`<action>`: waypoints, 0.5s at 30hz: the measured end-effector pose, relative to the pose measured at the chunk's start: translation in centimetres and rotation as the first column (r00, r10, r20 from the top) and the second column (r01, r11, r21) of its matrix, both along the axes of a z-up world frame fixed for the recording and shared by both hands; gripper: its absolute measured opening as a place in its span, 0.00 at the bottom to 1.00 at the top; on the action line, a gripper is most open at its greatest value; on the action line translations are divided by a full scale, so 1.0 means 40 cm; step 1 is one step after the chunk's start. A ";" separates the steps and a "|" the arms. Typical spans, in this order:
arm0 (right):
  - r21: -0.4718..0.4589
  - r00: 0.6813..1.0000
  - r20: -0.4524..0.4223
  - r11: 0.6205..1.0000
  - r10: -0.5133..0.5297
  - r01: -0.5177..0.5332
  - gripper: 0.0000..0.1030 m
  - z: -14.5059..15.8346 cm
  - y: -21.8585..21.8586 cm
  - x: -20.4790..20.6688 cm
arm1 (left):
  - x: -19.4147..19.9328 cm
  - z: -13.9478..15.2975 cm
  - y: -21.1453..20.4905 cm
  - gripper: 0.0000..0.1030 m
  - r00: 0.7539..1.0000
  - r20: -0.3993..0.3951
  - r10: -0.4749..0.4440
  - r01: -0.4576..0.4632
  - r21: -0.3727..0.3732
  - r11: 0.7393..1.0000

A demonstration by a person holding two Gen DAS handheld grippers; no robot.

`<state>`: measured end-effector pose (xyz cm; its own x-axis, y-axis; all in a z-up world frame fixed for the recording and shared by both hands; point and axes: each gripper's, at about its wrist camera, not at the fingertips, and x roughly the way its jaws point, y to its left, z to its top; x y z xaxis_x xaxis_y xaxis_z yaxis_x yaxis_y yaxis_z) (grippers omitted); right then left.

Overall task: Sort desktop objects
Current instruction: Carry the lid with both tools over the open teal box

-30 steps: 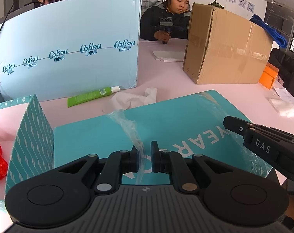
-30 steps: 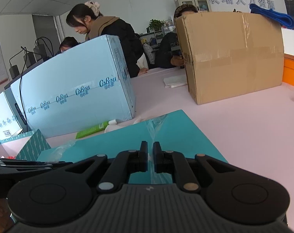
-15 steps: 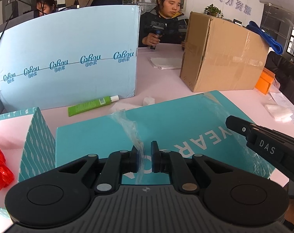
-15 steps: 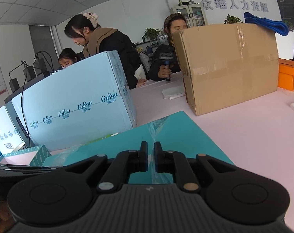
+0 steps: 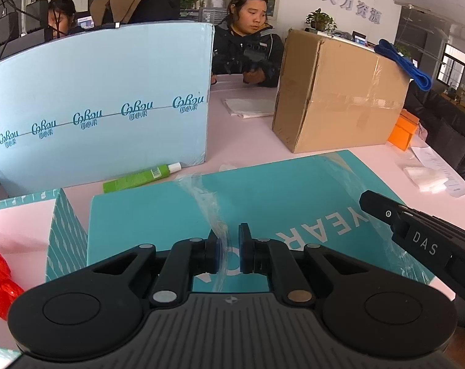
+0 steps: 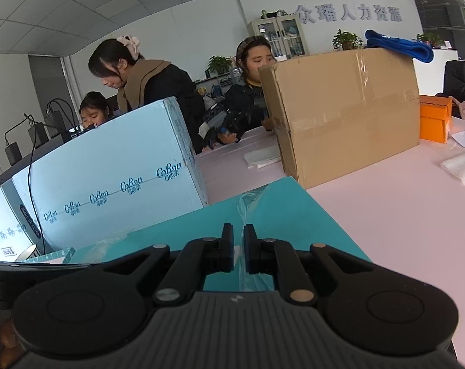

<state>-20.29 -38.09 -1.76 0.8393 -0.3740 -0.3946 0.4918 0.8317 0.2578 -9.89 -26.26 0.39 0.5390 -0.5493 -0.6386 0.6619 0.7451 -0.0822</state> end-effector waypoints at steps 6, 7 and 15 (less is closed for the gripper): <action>-0.007 1.000 0.016 1.000 -0.025 0.025 0.12 0.014 0.019 -0.001 | 0.010 0.015 0.015 0.07 1.000 0.004 -0.018 0.018 -0.013 1.000; -0.007 0.999 0.019 1.000 -0.028 0.028 0.12 0.015 0.021 -0.001 | 0.011 0.017 0.017 0.07 1.000 0.005 -0.020 0.020 -0.014 1.000; -0.010 0.998 0.042 0.999 -0.038 0.039 0.12 0.029 0.045 0.008 | 0.021 0.033 0.044 0.07 1.000 0.010 -0.022 0.022 -0.024 0.999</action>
